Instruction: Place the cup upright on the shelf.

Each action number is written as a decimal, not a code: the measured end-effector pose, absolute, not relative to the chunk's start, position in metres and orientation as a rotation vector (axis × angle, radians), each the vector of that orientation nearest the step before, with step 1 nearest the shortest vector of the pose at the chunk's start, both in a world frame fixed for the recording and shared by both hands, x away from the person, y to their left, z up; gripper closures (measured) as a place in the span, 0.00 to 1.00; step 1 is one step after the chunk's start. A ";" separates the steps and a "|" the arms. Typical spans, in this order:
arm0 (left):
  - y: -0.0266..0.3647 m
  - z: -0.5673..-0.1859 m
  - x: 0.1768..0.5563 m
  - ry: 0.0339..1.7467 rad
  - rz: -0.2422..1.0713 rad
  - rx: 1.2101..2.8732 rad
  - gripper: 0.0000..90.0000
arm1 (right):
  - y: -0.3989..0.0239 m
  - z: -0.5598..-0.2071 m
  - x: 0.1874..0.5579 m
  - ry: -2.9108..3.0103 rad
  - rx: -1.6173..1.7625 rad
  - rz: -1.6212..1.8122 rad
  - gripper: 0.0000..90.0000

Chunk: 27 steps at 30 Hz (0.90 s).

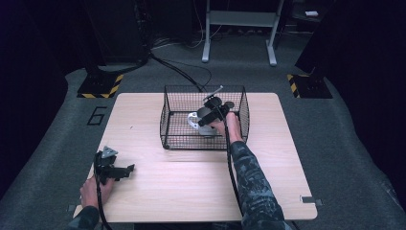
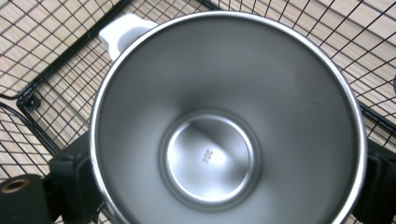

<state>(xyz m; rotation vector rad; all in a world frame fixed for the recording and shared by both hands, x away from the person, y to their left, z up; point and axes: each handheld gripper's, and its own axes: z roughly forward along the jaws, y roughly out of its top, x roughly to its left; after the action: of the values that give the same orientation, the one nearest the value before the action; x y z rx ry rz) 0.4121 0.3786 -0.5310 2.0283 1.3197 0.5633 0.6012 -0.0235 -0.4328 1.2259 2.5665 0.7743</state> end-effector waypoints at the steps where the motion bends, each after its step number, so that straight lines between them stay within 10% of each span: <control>1: 0.379 -0.531 0.412 1.319 0.563 2.029 0.00 | -0.023 -0.433 0.602 2.574 1.212 0.768 0.07; 27: 0.378 -0.531 0.412 1.325 0.563 2.015 0.00 | -0.040 -0.385 0.567 2.513 1.132 0.949 0.00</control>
<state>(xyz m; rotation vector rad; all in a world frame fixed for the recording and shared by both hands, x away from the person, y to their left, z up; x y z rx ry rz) 0.4121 0.3779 -0.5314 2.0152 1.3253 0.5627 0.5674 -0.0404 -0.3849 1.1317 2.5133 0.9486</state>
